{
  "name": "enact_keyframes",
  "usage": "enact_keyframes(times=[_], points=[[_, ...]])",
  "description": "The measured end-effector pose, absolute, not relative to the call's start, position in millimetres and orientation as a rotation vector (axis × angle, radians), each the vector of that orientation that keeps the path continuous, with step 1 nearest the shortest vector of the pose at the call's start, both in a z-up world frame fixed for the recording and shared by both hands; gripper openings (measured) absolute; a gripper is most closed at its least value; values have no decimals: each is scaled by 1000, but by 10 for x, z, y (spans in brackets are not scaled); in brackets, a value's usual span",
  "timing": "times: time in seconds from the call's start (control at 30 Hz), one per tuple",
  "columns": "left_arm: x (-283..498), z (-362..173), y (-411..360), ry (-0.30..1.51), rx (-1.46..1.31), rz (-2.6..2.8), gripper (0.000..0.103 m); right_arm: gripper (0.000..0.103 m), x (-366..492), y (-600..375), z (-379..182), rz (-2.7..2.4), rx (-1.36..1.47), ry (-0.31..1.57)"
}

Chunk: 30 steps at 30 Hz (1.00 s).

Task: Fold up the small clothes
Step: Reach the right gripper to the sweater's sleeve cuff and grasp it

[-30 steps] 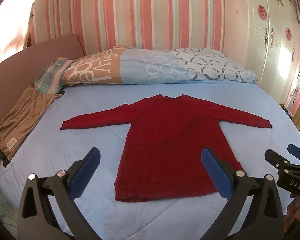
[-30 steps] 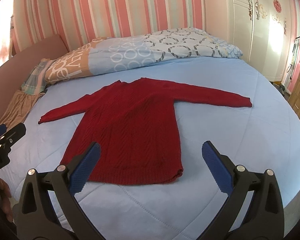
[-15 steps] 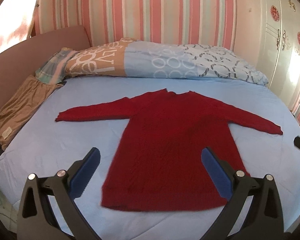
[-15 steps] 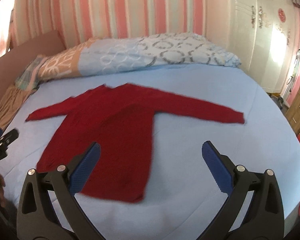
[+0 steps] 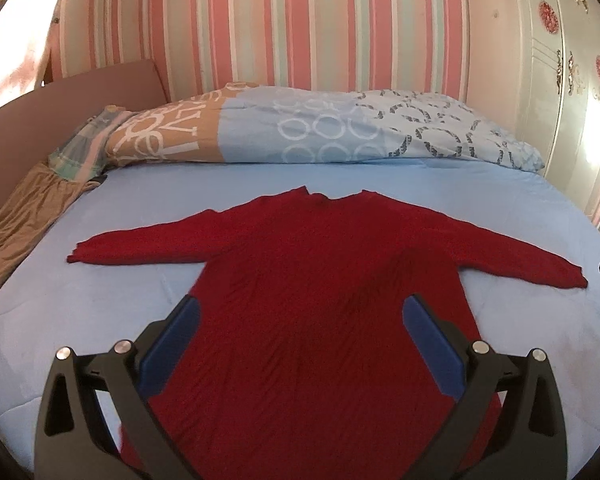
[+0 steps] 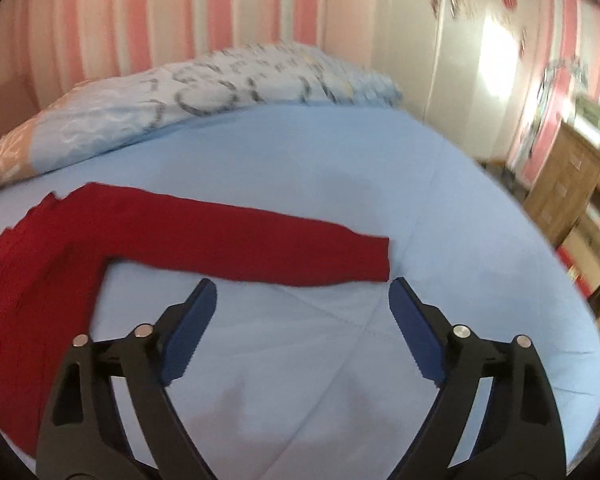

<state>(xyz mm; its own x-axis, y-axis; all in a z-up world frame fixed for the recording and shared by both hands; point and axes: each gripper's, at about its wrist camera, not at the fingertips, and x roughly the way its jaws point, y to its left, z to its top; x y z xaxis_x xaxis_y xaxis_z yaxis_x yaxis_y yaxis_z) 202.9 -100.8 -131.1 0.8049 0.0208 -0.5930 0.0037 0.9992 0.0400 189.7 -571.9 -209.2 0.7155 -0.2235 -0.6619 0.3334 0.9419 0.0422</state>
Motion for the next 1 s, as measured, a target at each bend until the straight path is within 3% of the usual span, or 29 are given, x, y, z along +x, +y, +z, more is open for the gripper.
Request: enact_keyframes(times=[0.2,0.57,0.6,0.63,0.7,0.8,1.0], points=[[2384,-1527,-1167,654,60,18,102,69,2387,-6326,-2608,-343,254,823],[2535,-1753,-1363,664,106,9,102,64,2647,-6754,-2997,-375,371,925],[2544,-1765,-1373,667,107,7,102,56,2661,-6747,-2997,-367,368,925],[2553,-1775,-1382,669,107,6,102,36,2681,-6759,-2995,-353,368,922],[2563,-1778,-1382,669,104,4,102,22,2677,-6762,-2946,-343,380,910],[2580,-1783,-1400,658,109,8,102,16,2686,-6717,-2833,-338,368,882],[2711,-1780,-1265,653,100,22,102,15,2763,-6439,-2474,-303,307,793]])
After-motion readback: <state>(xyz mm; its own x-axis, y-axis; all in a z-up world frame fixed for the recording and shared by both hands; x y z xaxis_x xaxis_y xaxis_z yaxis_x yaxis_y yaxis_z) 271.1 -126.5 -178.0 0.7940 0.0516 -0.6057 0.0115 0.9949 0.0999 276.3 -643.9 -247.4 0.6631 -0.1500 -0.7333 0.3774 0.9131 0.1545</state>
